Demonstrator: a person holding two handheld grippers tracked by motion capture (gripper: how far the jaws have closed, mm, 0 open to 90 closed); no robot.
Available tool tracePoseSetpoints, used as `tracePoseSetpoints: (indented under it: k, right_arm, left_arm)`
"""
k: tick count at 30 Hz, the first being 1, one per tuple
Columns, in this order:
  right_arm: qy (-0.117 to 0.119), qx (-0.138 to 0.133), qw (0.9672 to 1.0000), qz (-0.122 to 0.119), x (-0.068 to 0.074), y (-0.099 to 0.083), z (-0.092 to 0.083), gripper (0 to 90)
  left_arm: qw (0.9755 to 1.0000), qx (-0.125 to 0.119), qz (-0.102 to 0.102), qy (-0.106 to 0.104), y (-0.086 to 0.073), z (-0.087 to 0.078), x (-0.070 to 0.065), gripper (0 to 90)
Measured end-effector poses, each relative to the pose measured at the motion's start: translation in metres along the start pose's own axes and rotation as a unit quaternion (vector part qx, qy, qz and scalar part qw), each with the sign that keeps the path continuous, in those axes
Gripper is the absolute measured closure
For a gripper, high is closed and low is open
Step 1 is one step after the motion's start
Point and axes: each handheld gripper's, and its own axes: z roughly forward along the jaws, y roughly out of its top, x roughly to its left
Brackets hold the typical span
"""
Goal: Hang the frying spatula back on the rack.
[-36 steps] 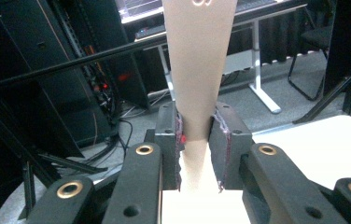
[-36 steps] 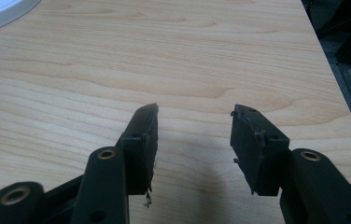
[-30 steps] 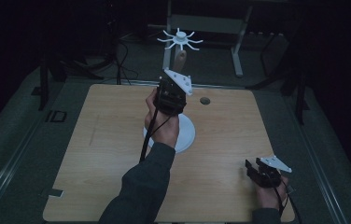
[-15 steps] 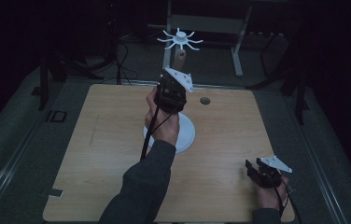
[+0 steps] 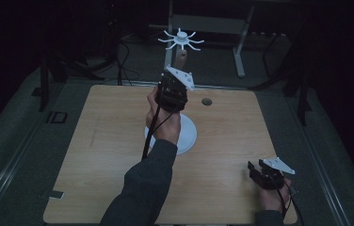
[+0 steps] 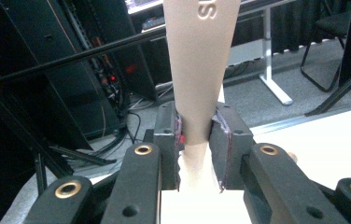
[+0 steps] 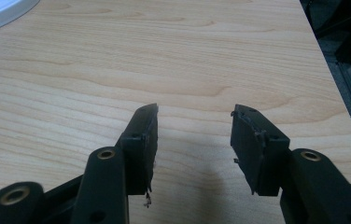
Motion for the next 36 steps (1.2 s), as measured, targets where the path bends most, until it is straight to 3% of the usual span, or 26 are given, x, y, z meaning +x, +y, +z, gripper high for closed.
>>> tracePoseSetpoints:
  k: [19, 25, 30, 36]
  right_arm:
    - [-0.001, -0.002, 1.0, 0.001, -0.0009, -0.0002, -0.0006, 50.8]
    - [-0.001, -0.001, 1.0, -0.001, -0.0005, -0.0001, -0.0005, 50.8]
    - [-0.001, -0.001, 1.0, 0.0, -0.0005, -0.0002, -0.0006, 50.7]
    - [-0.002, 0.0, 1.0, 0.0, -0.0005, -0.0004, -0.0005, 49.9]
  left_arm:
    - [0.9999, -0.003, -0.007, -0.014, 0.0092, 0.0001, 0.0019, 72.5]
    - [0.9992, 0.008, -0.008, -0.038, 0.0089, 0.0042, 0.0047, 72.4]
    - [0.9991, 0.007, -0.009, -0.041, 0.0077, 0.0044, 0.0051, 71.5]
    - [0.9983, -0.008, -0.019, -0.054, 0.0039, 0.0014, 0.0073, 58.7]
